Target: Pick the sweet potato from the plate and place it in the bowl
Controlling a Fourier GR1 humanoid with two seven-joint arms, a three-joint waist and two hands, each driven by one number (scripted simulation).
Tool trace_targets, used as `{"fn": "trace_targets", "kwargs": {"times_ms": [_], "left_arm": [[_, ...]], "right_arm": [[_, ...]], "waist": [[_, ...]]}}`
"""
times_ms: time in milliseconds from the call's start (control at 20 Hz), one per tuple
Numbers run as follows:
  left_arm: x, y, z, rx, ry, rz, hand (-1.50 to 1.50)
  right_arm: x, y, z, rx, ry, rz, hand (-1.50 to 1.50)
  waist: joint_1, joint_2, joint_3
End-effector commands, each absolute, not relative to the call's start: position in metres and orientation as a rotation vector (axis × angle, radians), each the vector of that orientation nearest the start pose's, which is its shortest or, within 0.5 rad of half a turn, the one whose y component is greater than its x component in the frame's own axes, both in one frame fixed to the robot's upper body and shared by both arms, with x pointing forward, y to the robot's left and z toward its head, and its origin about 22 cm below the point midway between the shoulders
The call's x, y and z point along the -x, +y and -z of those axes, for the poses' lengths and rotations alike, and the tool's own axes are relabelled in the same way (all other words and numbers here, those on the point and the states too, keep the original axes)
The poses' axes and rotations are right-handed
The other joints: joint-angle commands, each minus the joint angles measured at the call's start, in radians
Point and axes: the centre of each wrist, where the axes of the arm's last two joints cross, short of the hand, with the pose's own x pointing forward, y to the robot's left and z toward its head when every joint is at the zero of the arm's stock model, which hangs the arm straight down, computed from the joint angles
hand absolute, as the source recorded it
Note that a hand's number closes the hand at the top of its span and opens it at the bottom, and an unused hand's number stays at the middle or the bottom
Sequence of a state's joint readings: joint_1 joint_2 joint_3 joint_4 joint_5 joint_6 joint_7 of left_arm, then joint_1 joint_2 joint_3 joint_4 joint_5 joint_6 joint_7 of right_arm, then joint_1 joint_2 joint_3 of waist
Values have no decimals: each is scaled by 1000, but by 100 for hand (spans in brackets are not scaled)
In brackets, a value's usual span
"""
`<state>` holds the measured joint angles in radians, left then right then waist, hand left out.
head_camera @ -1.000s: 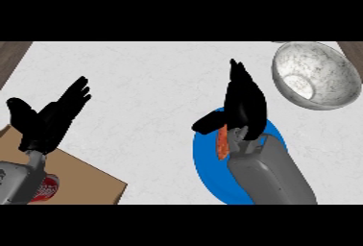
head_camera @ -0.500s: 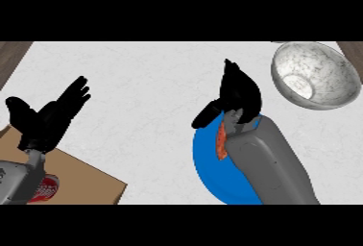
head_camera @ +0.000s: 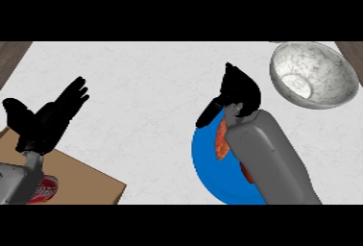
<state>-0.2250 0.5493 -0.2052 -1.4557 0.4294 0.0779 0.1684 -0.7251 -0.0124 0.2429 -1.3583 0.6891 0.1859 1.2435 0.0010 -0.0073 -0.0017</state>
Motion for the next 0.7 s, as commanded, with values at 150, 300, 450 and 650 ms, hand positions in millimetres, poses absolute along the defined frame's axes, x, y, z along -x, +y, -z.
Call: {"fn": "trace_targets", "kwargs": {"times_ms": [150, 300, 450, 650], "left_arm": [[-289, 305, -63, -27, -1418, 204, 0], [-282, 296, -46, -44, -1413, 217, 0], [-283, 287, -60, -31, -1431, 199, 0], [-293, 291, -48, -44, -1411, 201, 0]], "right_arm": [[-349, -74, -146, 865, -586, -636, -150], [-353, -70, -144, 869, -577, -636, -150], [-353, -78, -139, 849, -562, -602, -150], [-351, -80, -124, 846, -537, -631, -150]], "waist": [[-1, 0, 0], [6, 2, 0], [6, -2, 1], [-6, 5, 1]]}}
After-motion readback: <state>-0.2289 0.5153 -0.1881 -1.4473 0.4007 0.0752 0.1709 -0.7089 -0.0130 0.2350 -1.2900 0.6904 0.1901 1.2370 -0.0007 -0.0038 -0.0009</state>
